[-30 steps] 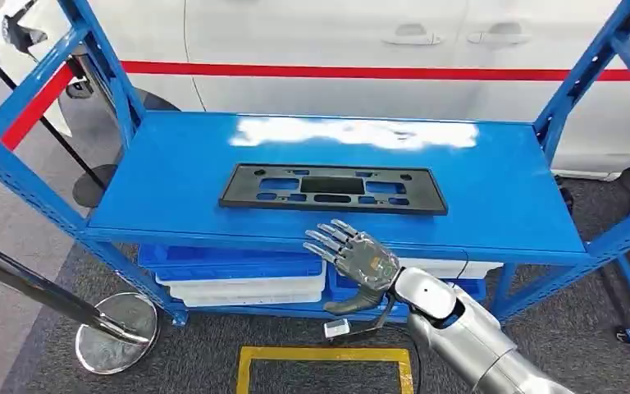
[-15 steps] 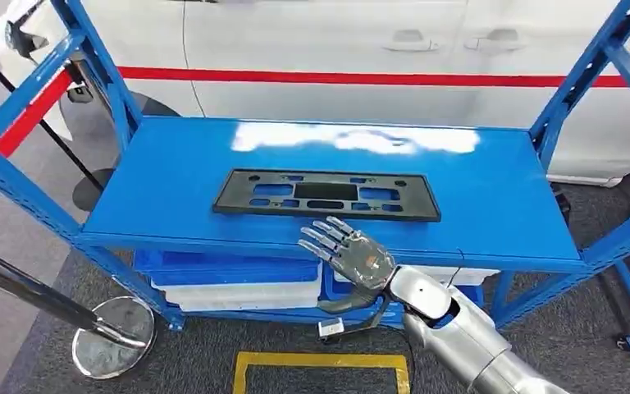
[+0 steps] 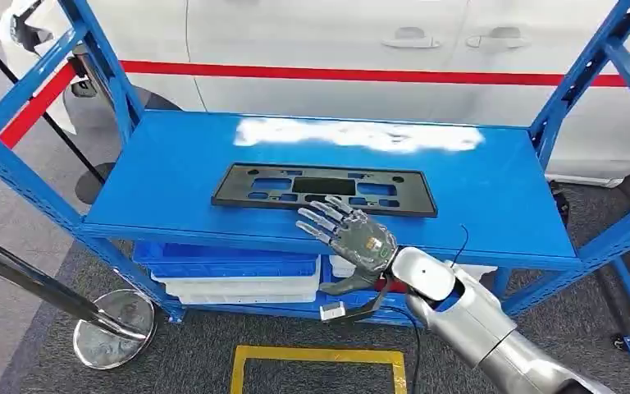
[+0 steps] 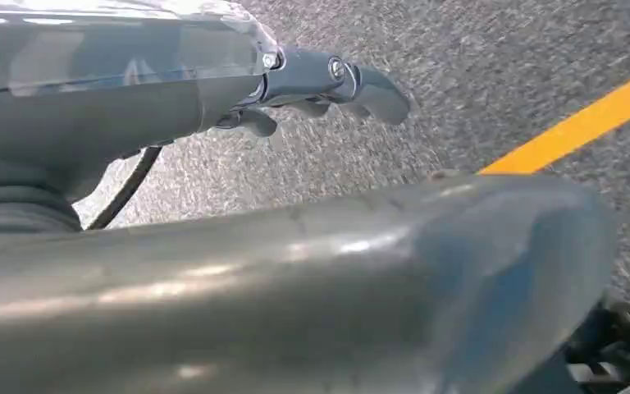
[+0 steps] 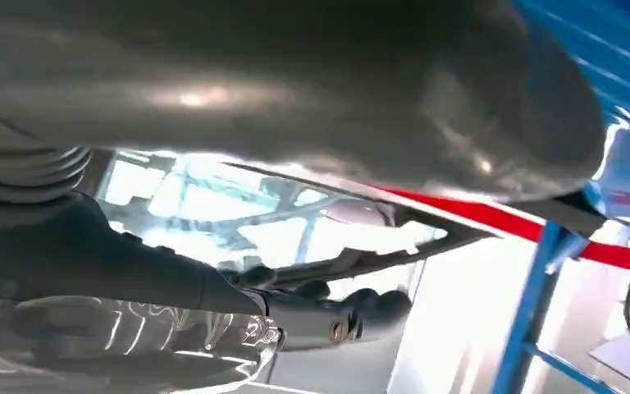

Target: Take the parts from the cabinet and place them on the table.

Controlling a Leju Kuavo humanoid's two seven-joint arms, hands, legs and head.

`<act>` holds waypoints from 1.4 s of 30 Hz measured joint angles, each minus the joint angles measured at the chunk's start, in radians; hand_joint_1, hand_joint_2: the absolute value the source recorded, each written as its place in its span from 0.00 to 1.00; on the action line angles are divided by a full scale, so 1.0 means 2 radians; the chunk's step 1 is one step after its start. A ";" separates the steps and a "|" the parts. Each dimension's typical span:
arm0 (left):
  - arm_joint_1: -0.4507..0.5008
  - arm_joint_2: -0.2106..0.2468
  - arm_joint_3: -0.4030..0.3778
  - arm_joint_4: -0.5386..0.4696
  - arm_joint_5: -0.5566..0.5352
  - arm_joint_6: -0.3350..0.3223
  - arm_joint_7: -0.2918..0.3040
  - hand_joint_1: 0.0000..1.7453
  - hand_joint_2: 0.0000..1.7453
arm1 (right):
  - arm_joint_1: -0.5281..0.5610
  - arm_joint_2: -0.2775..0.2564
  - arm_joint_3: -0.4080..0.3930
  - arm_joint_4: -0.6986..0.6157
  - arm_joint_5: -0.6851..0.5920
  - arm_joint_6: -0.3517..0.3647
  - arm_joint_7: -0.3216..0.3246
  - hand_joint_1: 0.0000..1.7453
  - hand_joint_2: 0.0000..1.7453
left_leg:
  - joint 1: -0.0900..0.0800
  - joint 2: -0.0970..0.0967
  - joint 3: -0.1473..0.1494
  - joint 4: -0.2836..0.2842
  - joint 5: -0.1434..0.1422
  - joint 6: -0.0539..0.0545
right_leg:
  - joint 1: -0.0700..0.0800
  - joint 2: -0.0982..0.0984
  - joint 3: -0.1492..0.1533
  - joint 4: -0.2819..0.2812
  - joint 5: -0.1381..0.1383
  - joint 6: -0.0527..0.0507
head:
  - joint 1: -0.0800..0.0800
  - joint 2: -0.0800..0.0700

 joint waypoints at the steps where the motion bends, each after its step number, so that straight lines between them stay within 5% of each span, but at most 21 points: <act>1: 0.000 0.000 0.000 0.000 0.000 0.000 0.000 0.00 0.00 | 0.000 0.000 0.001 -0.001 0.000 0.000 0.000 0.00 0.00 | 0.001 0.000 0.002 -0.006 0.002 0.003 | 0.001 0.000 0.002 -0.003 0.001 0.003 | 0.000 0.000; 2: 0.000 0.000 -0.001 0.000 0.000 0.000 0.000 0.00 0.00 | 0.000 0.000 0.001 -0.003 0.000 0.000 0.000 0.00 0.00 | 0.008 0.001 0.008 -0.015 0.007 0.005 | 0.001 0.000 0.003 0.000 -0.004 0.006 | 0.000 0.000; 3: 0.000 0.000 -0.002 0.000 0.000 0.000 0.000 0.00 0.00 | -0.002 0.000 0.001 -0.003 0.000 0.000 0.000 0.00 0.00 | 0.007 0.001 0.010 -0.020 0.008 0.008 | 0.001 0.003 -0.004 0.013 -0.013 0.007 | 0.000 0.000; 6: -0.002 -0.001 -0.003 0.000 -0.001 0.000 0.000 0.00 0.00 | -0.004 0.003 0.004 -0.003 0.002 0.002 -0.001 0.00 0.00 | 0.007 0.001 0.010 -0.020 0.008 0.010 | -0.001 0.005 -0.060 0.123 -0.060 0.011 | 0.000 0.000; 7: -0.002 -0.001 -0.003 0.000 -0.001 0.000 0.001 0.00 0.00 | -0.005 0.003 0.007 -0.003 0.004 0.004 -0.001 0.00 0.00 | 0.007 0.001 0.010 -0.019 0.007 0.010 | -0.002 0.005 -0.074 0.145 -0.060 0.012 | 0.000 0.000; 9: -0.002 -0.001 -0.003 0.000 -0.001 0.000 0.001 0.00 0.00 | -0.015 0.003 0.014 -0.003 0.008 0.013 -0.001 0.00 0.00 | 0.007 -0.001 0.011 -0.016 0.004 0.009 | -0.006 0.005 -0.069 0.121 -0.030 0.014 | 0.000 0.000; 11: -0.002 -0.001 -0.003 0.000 -0.001 0.000 0.001 0.00 0.00 | -0.037 0.003 0.023 -0.003 0.008 0.030 -0.001 0.00 0.00 | 0.008 -0.003 0.011 -0.007 -0.001 0.004 | -0.009 0.003 -0.034 0.038 0.022 0.015 | 0.000 0.000; 13: -0.005 -0.002 -0.003 0.000 -0.001 0.001 0.001 0.00 0.00 | -0.061 0.003 0.037 0.000 0.005 0.049 -0.001 0.00 0.00 | 0.005 -0.002 0.004 0.003 -0.007 -0.002 | -0.005 0.001 -0.022 0.007 0.015 0.012 | 0.000 0.000; 16: -0.006 -0.002 -0.003 0.000 -0.001 0.001 0.001 0.00 0.00 | -0.102 0.003 0.061 0.021 -0.002 0.060 0.000 0.00 0.00 | 0.007 -0.004 -0.004 0.001 -0.003 -0.008 | -0.004 0.001 -0.028 0.012 0.015 0.004 | 0.000 0.000; 18: -0.006 -0.002 -0.003 0.000 -0.001 0.001 0.001 0.00 0.00 | -0.114 -0.004 0.072 0.028 -0.005 0.058 0.001 0.00 0.00 | 0.008 -0.003 -0.005 0.014 -0.016 -0.014 | -0.006 -0.006 -0.024 0.008 0.016 -0.003 | 0.000 0.000; 20: -0.007 -0.002 -0.003 0.000 -0.001 0.001 0.001 0.00 0.00 | -0.119 -0.011 0.079 0.031 -0.007 0.057 0.001 0.00 0.00 | 0.009 0.000 -0.038 0.081 -0.052 -0.020 | -0.005 -0.011 -0.024 0.007 0.015 -0.006 | 0.000 0.000; 22: -0.006 -0.002 -0.003 0.000 -0.001 0.001 0.001 0.00 0.00 | -0.123 -0.017 0.088 0.036 -0.009 0.058 0.000 0.00 0.00 | 0.009 0.000 -0.071 0.142 -0.072 -0.022 | -0.004 -0.016 -0.023 0.007 0.014 -0.008 | 0.000 0.000; 24: -0.005 -0.002 -0.003 0.000 -0.001 0.001 0.001 0.00 0.00 | -0.129 -0.019 0.097 0.041 -0.011 0.061 -0.001 0.00 0.00 | 0.009 0.000 -0.069 0.126 -0.049 -0.022 | -0.004 -0.018 -0.022 0.008 0.013 -0.007 | 0.000 0.000; 27: -0.006 -0.003 -0.003 0.000 -0.001 0.000 0.001 0.00 0.00 | -0.150 -0.019 0.111 0.061 -0.016 0.076 0.004 0.00 0.00 | 0.010 -0.004 -0.020 0.015 0.008 -0.018 | -0.004 -0.020 -0.019 0.007 0.011 -0.003 | 0.000 0.000; 32: -0.007 -0.006 -0.003 0.000 -0.001 -0.001 0.003 0.00 0.00 | -0.179 -0.019 0.118 0.119 -0.035 0.071 0.024 0.00 0.00 | 0.007 -0.011 -0.020 0.001 0.011 0.002 | -0.001 -0.024 -0.016 0.004 0.012 0.014 | 0.000 0.000; 34: -0.010 -0.009 -0.003 0.000 -0.001 -0.002 0.003 0.00 0.00 | -0.195 -0.009 0.117 0.159 -0.039 0.068 0.029 0.00 0.00 | 0.010 -0.017 -0.016 -0.004 0.016 0.010 | -0.005 -0.013 -0.027 0.027 -0.008 0.015 | 0.000 0.000; 35: -0.011 -0.010 -0.003 0.000 -0.001 -0.002 0.003 0.00 0.00 | -0.201 -0.007 0.117 0.170 -0.039 0.067 0.031 0.00 0.00 | 0.009 -0.017 -0.017 -0.004 0.016 0.011 | -0.004 -0.005 -0.042 0.063 -0.027 0.015 | 0.000 0.000; 36: -0.013 -0.010 -0.003 0.000 -0.001 -0.002 0.003 0.00 0.00 | -0.205 -0.003 0.117 0.189 -0.039 0.068 0.035 0.00 1.00 | 0.009 -0.019 -0.017 -0.004 0.016 0.012 | -0.004 0.000 -0.061 0.106 -0.045 0.015 | 0.000 0.000; 38: -0.013 -0.011 -0.003 0.000 -0.001 -0.002 0.002 0.00 0.00 | -0.211 0.004 0.116 0.220 -0.036 0.069 0.041 0.00 1.00 | 0.008 -0.023 -0.016 -0.003 0.016 0.013 | -0.004 0.003 -0.087 0.160 -0.055 0.014 | 0.000 0.000; 39: -0.013 -0.011 -0.003 0.000 -0.001 -0.002 0.002 0.00 0.00 | -0.214 0.009 0.116 0.237 -0.035 0.069 0.045 0.00 1.00 | 0.007 -0.025 -0.015 -0.003 0.016 0.013 | -0.004 0.003 -0.085 0.152 -0.042 0.013 | 0.000 0.000; 42: -0.014 -0.013 -0.003 0.000 -0.001 -0.002 0.002 0.00 0.00 | -0.229 0.019 0.113 0.280 -0.025 0.068 0.060 0.00 1.00 | 0.005 -0.029 -0.012 -0.002 0.014 0.012 | -0.002 -0.002 -0.036 0.039 0.027 0.002 | 0.000 0.000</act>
